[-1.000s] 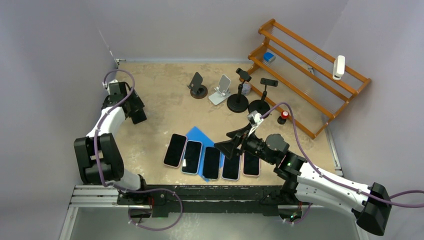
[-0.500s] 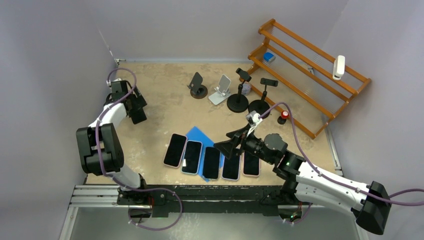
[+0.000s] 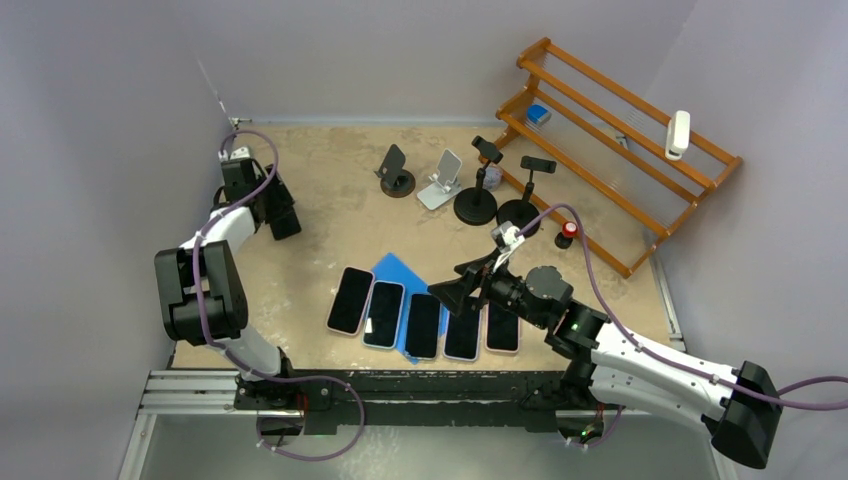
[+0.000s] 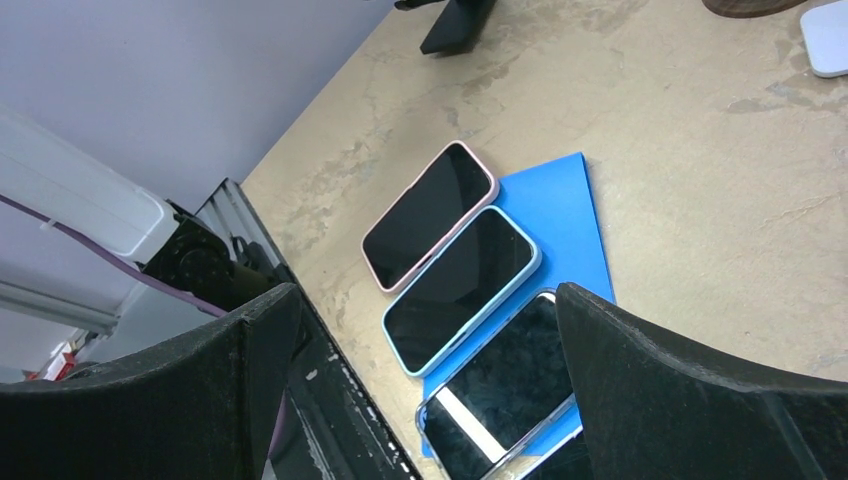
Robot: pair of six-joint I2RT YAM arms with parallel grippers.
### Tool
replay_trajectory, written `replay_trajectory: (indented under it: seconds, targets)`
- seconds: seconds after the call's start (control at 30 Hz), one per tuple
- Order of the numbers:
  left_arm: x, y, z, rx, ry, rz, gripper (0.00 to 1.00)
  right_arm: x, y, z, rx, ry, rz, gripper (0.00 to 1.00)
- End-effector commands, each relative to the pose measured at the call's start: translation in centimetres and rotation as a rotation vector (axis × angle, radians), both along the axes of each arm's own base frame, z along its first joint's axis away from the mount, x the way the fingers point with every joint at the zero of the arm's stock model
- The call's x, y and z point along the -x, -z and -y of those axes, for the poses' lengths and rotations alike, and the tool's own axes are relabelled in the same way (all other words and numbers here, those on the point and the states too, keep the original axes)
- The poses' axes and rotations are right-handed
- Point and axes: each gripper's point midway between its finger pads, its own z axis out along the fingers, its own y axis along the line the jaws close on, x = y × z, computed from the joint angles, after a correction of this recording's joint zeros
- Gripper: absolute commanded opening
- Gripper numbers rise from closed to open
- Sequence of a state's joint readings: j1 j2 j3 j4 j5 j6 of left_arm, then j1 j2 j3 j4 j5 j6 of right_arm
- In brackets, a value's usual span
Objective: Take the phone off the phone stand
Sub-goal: Move the phone stand to the center of the board, then reset both arms
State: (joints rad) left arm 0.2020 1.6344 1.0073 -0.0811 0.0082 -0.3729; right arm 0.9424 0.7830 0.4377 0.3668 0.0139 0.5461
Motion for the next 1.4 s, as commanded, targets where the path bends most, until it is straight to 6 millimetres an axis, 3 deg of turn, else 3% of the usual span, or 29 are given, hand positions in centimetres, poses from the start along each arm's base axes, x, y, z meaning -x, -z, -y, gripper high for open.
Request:
replay_trajectory:
  seconds: [0.0, 0.4, 0.47, 0.6, 0.63, 0.83, 1.0, 1.13, 1.37]
  targets:
    - [-2.8, -3.1, 1.5, -0.002, 0.100, 0.176, 0.47, -0.7, -2.5, 0.0, -0.037, 0.028, 0.055, 0.99]
    - [-6.6, -3.5, 9.4, -0.061, 0.288, 0.197, 0.46, -1.1, -2.1, 0.0, -0.018, 0.047, 0.049, 0.99]
    - [-6.8, -3.4, 10.4, -0.046, 0.295, 0.185, 0.53, -1.2, -2.0, 0.1, -0.017, 0.053, 0.049, 0.99]
    - [-6.3, -2.9, 9.8, -0.029, 0.236, 0.128, 0.71, -1.3, -2.3, 0.2, -0.018, 0.059, 0.050, 0.99]
    - [-5.7, -2.6, 9.8, -0.019, 0.228, 0.097, 0.74, -1.3, -2.4, 0.2, -0.019, 0.063, 0.052, 0.98]
    - [-3.7, -5.2, 8.7, -0.039, 0.162, 0.100, 0.89, -1.5, -2.6, 0.3, -0.019, 0.076, 0.050, 0.99]
    - [-1.3, -6.9, 7.9, -0.012, 0.068, 0.068, 0.91, -1.7, -2.9, 0.7, -0.024, 0.099, 0.050, 0.99]
    - [1.9, -7.5, 6.9, 0.075, -0.136, -0.010, 0.94, -1.9, -3.2, 0.8, -0.030, 0.110, 0.051, 0.99]
    - [4.9, -9.3, 7.8, 0.140, -0.143, -0.035, 0.94, -2.3, -3.5, 0.9, -0.021, 0.132, 0.050, 0.99]
